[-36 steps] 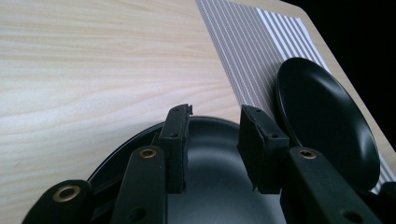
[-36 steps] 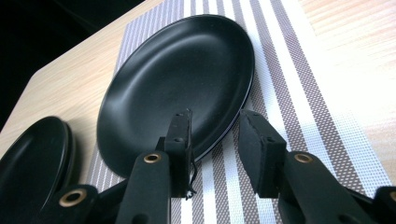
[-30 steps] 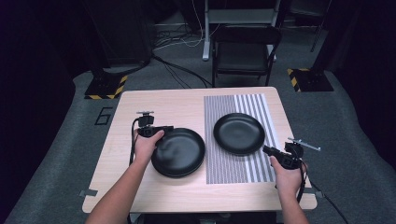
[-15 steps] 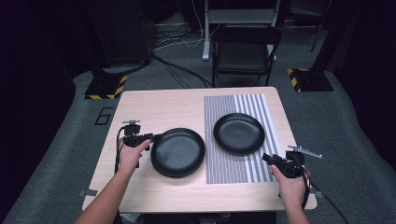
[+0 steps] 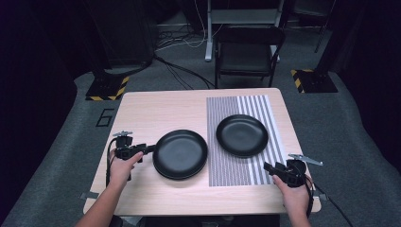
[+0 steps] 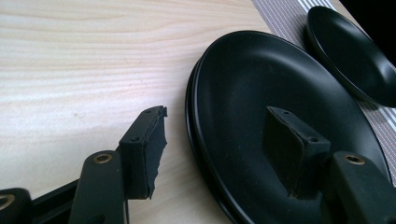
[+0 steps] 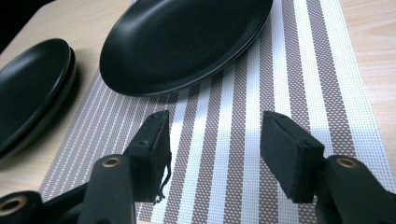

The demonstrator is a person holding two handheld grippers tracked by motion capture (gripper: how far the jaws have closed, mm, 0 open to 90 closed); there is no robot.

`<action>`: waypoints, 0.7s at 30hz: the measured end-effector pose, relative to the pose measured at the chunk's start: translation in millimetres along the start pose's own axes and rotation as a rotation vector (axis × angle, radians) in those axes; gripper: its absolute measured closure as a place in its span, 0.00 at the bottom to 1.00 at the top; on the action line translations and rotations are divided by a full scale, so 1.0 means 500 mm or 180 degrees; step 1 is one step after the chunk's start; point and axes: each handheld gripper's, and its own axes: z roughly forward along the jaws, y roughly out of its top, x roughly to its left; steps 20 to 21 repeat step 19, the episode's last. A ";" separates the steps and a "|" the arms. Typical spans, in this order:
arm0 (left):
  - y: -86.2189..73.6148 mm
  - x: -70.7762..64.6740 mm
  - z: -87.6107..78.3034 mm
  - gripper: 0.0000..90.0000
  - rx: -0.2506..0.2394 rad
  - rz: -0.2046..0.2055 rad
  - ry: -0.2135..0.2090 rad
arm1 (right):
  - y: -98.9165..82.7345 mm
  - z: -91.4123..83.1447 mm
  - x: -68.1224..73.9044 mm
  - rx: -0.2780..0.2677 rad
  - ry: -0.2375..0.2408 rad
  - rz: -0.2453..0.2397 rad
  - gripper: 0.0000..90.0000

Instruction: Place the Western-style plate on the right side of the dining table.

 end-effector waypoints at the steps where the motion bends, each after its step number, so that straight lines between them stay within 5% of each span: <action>1: -0.003 0.002 -0.002 0.44 -0.0011 -0.0009 -0.0002 | -0.004 0.000 0.000 -0.0007 -0.0008 -0.0011 0.47; 12: -0.023 0.067 -0.031 0.46 -0.0216 -0.0159 0.0219 | -0.023 0.004 -0.005 -0.0102 -0.0121 -0.0065 0.47; 21: -0.031 0.091 -0.033 0.46 -0.0172 -0.0219 0.0319 | -0.023 0.007 -0.014 -0.0178 -0.0244 -0.0133 0.46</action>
